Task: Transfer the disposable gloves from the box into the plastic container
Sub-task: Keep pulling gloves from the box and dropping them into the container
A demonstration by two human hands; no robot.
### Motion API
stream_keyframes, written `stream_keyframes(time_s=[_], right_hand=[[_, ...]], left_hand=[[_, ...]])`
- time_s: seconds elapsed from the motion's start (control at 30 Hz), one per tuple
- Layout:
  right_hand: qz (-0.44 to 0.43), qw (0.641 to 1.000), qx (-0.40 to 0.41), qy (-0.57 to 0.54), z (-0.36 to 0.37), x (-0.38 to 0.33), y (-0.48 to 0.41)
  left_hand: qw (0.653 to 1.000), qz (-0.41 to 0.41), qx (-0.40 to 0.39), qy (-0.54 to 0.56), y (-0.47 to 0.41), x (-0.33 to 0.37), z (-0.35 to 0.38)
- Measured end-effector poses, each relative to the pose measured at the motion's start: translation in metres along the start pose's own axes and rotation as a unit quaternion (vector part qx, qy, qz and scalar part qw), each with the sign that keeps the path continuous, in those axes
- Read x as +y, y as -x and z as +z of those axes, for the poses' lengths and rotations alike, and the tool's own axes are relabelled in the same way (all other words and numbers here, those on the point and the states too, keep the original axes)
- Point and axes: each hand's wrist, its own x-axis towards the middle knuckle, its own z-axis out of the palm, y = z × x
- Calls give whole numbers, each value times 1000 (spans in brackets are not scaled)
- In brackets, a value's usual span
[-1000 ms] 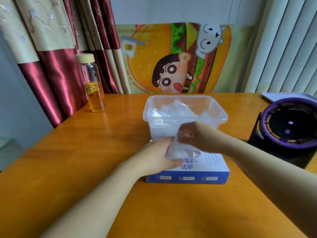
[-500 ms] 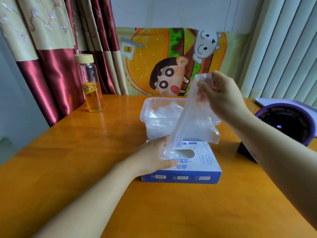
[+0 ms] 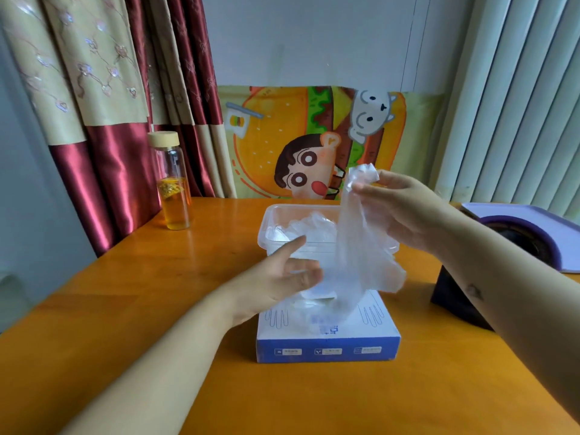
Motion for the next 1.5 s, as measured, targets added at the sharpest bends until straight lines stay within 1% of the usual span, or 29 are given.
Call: stream_keyframes(time_s=[0.03,0.1,0.17,0.23,0.3,0.4,0.5,0.57,0.63,0.73,0.8,0.87,0.93,1.0,1.07,1.13,1.23,1.3,1.37,1.43,1.5], right_hand=[[12,999,-28,-21,0,1,2],[41,993,-99,-57,2,1,6],[67,977,-188,-74,3,0,6],[85,955,-273,-77,4,-1,6],[91,945,-305,-70,4,-4,7],[85,944,-314,-64,1,-11,10],[79,952,-289,-67,-8,-16,11],[74,960,-262,-61,-13,-19,11],[76,969,-232,-44,-15,-20,9],[80,985,-152,-14,-14,-20,3],[72,990,-118,5,-12,-22,-2],[65,991,-114,20,-10,-25,-8],[62,989,-127,37,-6,-28,-13],[54,990,-127,26,-5,-31,-17],[50,994,-96,-1,-8,-29,-22],[66,993,-91,20,-13,-22,-25],[80,988,-114,71,-13,-7,-27],[47,990,-114,68,-4,-2,-31],[-17,991,-106,83,11,-1,-37],[-80,980,-90,161,27,-3,-46],[-124,962,-84,228,41,-5,-56]], left_hand=[[999,16,10,50,1,1,-1],[993,45,32,104,0,4,-2],[988,70,40,128,-3,12,1],[988,99,4,117,-4,25,3],[989,107,-49,88,-4,38,6],[990,85,-60,95,-6,43,4],[984,70,-53,155,-6,38,-7],[971,64,-58,224,-6,37,-15],[960,66,-37,270,-9,38,-19],[958,75,34,273,-17,44,-20],[966,63,32,249,-25,45,-21],[980,34,-6,198,-30,47,-19],[984,30,-30,173,-33,51,-12],[982,54,15,179,-37,56,-10],[971,76,70,217,-42,58,-15],[962,98,110,228,-44,58,-26],[952,115,137,249,-47,54,-40],[950,108,159,246,-49,48,-46],[951,103,175,233,-49,43,-51],[951,95,184,229,-47,39,-58],[949,86,206,225,-45,33,-68]])
